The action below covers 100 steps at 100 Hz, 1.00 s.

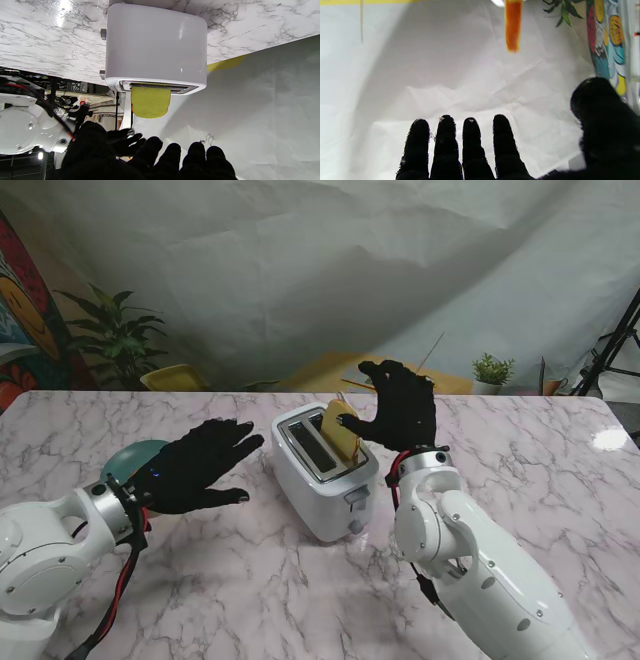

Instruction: Toast the toast slices

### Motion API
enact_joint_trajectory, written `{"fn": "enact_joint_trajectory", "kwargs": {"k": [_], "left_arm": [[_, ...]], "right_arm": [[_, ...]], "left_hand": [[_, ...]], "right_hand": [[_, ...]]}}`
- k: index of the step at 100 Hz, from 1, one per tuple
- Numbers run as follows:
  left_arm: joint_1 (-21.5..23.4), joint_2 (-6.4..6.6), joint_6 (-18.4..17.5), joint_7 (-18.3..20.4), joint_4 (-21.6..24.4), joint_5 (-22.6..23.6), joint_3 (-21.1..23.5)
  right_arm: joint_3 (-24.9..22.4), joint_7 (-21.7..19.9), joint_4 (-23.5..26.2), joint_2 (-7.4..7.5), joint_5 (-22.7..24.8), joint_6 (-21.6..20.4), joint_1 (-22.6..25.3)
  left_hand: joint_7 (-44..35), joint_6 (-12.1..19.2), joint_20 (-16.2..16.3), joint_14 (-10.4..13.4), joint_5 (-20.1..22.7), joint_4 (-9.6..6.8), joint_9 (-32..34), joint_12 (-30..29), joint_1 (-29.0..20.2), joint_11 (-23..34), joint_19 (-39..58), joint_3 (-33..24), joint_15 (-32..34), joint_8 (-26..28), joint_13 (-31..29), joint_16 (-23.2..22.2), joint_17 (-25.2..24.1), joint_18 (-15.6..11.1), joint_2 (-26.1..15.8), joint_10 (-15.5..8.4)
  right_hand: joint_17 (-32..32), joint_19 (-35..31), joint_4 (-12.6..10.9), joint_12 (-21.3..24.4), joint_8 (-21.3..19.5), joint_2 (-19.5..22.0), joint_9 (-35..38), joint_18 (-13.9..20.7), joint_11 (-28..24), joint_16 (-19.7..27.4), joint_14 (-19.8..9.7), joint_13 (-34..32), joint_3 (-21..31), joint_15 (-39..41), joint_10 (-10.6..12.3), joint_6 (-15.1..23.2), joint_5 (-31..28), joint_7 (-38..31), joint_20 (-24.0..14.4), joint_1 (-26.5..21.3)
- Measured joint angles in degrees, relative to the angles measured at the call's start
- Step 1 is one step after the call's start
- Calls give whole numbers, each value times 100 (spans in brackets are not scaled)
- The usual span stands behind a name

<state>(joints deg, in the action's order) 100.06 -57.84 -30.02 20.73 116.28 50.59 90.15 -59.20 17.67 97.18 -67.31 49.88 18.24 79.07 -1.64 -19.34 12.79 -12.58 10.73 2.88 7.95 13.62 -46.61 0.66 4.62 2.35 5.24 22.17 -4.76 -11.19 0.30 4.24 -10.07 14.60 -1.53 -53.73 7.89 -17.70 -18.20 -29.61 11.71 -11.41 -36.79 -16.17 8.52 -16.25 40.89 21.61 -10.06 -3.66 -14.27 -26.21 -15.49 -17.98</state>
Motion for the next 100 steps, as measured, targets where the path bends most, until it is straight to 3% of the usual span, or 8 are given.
{"fn": "enact_joint_trajectory", "kwargs": {"k": [13,20,33,49,59,79,90,100], "left_arm": [[138,-15,69,10,52,73,167],[240,-20,132,10,86,118,261],[539,-45,422,19,170,254,531],[923,-62,632,176,207,349,869],[1112,-63,655,337,207,370,1075],[1469,-75,1008,195,77,522,1355],[1547,-85,1001,96,-112,625,1423],[1597,-90,998,-10,-283,755,1456]], "right_arm": [[-593,-207,583,99,410,-806,522],[-795,-250,837,178,408,-1104,784],[-1381,-444,1257,243,375,-2107,1397],[-1761,-575,1516,365,563,-2874,1905],[-1967,-730,1674,414,670,-3185,2138],[-2373,-1275,2030,502,761,-3947,2513],[-2500,-1587,2131,557,754,-4140,2624],[-2571,-1652,2165,596,773,-4307,2708]], "left_hand": [[0,0,0,0,0,0,0,0,0,0,0,0,0,0,0,0,0,0,0,0],[0,0,0,0,0,0,0,0,1,0,0,0,0,0,0,0,0,0,0,0],[0,-39,0,0,0,0,0,0,77,0,0,52,0,0,0,0,0,-1,71,1],[2,-139,0,2,-27,0,0,-27,392,0,0,58,-16,-29,54,0,-47,-1,354,11],[84,-224,0,-1,-68,0,-34,-198,529,1,0,46,-72,-284,59,0,-68,-1,434,83],[130,-328,0,-16,-69,0,-65,-463,657,-65,-63,24,-214,-652,128,0,-132,-1,506,160],[131,-329,1,-19,-69,0,-65,-483,755,-65,-64,22,-219,-715,128,0,-132,6,509,162],[140,-353,1,-49,-69,0,-65,-556,826,-67,-64,29,-232,-837,128,0,-136,31,759,206]], "right_hand": [[-175,268,-3,179,41,82,-4,158,381,144,-232,213,-82,-303,96,-1,2,211,136,288],[-210,381,-3,248,102,138,-5,214,570,251,-300,277,-146,-349,134,-1,3,328,178,294],[-268,572,-11,324,160,349,-53,291,839,373,-385,334,-218,-481,213,-1,2,509,279,358],[-268,737,-11,382,170,393,-53,363,970,438,-456,341,-300,-575,226,-1,1,581,365,358],[-268,818,-11,387,175,393,-53,426,1042,477,-502,341,-367,-600,271,-1,-2,655,422,363],[-268,1108,-11,504,241,522,-54,502,1286,544,-561,404,-510,-863,283,-1,-3,796,587,643],[-268,1164,-11,519,248,608,-54,505,1364,548,-565,404,-536,-864,283,-1,-2,854,646,644],[-268,1177,-11,520,249,683,-54,505,1369,548,-566,404,-573,-864,283,-1,-2,861,653,644]]}}
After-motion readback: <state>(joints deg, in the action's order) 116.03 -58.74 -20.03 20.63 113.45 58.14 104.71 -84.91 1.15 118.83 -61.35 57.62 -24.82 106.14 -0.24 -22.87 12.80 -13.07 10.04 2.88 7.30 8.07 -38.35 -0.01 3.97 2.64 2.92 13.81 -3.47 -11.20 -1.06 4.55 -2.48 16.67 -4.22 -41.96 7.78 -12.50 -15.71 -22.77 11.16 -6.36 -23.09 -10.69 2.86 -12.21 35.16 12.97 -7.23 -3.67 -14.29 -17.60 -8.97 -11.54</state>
